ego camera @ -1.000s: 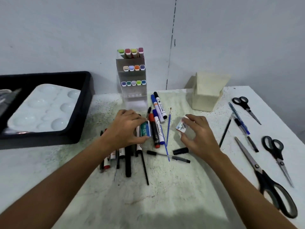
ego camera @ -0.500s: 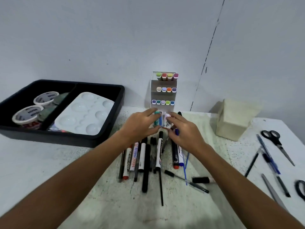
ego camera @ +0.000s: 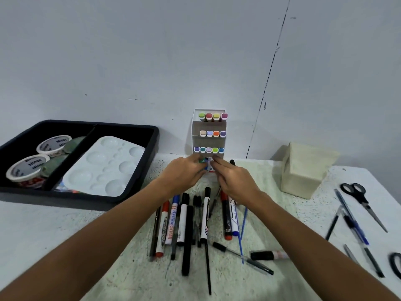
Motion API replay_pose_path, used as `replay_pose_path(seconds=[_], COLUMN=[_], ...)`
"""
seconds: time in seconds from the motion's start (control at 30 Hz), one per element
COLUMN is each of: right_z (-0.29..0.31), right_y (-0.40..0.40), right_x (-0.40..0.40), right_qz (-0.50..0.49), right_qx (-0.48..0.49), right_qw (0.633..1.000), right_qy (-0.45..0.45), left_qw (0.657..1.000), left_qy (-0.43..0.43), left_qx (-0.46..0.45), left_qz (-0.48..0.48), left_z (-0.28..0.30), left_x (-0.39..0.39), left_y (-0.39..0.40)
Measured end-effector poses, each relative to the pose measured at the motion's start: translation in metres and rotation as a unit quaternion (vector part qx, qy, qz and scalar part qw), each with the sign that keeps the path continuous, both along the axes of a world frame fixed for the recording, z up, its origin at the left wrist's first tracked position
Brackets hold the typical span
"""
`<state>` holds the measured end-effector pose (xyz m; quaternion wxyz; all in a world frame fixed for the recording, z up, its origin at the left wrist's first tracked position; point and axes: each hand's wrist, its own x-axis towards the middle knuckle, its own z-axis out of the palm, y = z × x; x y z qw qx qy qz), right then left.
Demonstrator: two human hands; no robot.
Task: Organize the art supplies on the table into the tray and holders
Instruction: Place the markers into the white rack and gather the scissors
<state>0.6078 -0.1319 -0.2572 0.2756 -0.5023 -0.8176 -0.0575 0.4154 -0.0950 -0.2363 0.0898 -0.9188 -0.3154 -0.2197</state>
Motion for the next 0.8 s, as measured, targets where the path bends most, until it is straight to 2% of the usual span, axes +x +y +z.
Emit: replay_pose_path(seconds=[0.17,0.3,0.47,0.57,0.67,0.73,0.8], right_z=[0.000,-0.005,-0.009,-0.012,-0.015,-0.016,-0.014], right_y=[0.008,0.014,0.005,-0.002,-0.008,-0.010,-0.008], right_x=[-0.009,-0.015,-0.012,-0.005,-0.002,-0.001,-0.002], right_qz=[-0.019,-0.033,-0.018,-0.006,-0.046,-0.094,-0.118], right_qx=[0.025,0.026,0.095,0.126,0.081,-0.008,-0.116], right_qw=[0.997,0.996,0.991,0.984,0.969,0.943,0.911], right_qy=[0.073,0.079,0.093,0.129,0.230,0.318,0.378], left_qw=[0.999,0.998,0.994,0.983,0.954,0.912,0.859], left_qy=[-0.030,-0.036,-0.105,-0.169,-0.257,-0.323,-0.383], left_qx=[-0.006,-0.008,0.008,-0.023,-0.093,-0.183,-0.288], left_qz=[0.025,0.050,0.036,0.066,0.125,0.174,0.182], left_z=[-0.003,-0.002,-0.007,-0.011,-0.015,-0.018,-0.020], left_x=[0.005,0.007,0.000,-0.003,-0.003,-0.002,0.000], left_y=[0.007,0.008,-0.002,-0.011,-0.017,-0.018,-0.016])
